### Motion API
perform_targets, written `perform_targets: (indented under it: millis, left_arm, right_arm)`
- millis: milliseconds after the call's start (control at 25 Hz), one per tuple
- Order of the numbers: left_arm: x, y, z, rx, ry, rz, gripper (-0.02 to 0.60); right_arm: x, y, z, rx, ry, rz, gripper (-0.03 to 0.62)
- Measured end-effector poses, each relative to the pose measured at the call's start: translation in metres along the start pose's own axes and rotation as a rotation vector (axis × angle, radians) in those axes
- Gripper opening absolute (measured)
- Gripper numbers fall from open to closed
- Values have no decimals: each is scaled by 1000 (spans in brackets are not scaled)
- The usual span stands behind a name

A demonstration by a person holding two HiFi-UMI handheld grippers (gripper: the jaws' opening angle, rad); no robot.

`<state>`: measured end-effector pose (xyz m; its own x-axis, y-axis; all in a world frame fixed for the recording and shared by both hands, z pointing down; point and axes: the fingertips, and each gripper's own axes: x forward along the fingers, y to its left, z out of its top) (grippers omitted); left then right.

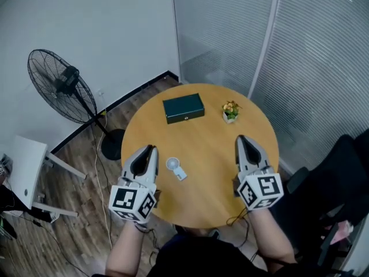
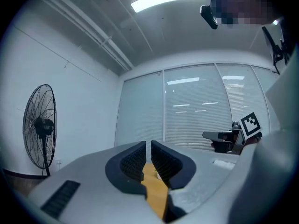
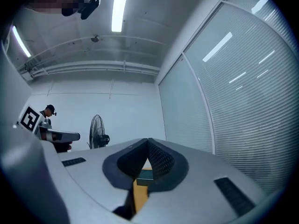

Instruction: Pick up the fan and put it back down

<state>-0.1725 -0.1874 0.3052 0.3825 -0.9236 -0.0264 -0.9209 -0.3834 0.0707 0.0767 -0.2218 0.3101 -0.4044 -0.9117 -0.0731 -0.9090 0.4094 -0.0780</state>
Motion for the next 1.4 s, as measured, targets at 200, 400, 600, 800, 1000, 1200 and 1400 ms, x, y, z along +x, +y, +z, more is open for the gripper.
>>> perform_targets:
  millis: [200,400,600,800,1000,1200,1400]
  left_arm:
    - [-6,-18,26,18,-46,-1,20]
    - [-12,-36,48,35,-97,2,11]
    - [-27,-61,61,48,-134,0,6]
    - [-36,-84,58,47,-142,-2,6]
    - [-38,-96,55,40,-140,2,6]
    - [-39,-101,55,39,-135,4,6]
    - [-37,-103,50,46,-126,12,6]
  right_arm:
    - [-21,-1,29,-39,-59,16,5]
    - [-39,-4,46,-63,-94,34,5]
    - [-63,0,66,-120,-139,62,5]
    - [-78,-2,69,-150,-156,86,5]
    - [-87,-10,65,-150,-144,92,5]
    - [-93,-12,64,-168,-141,93,5]
    - [-93,-15,57,-162,-141,99,5]
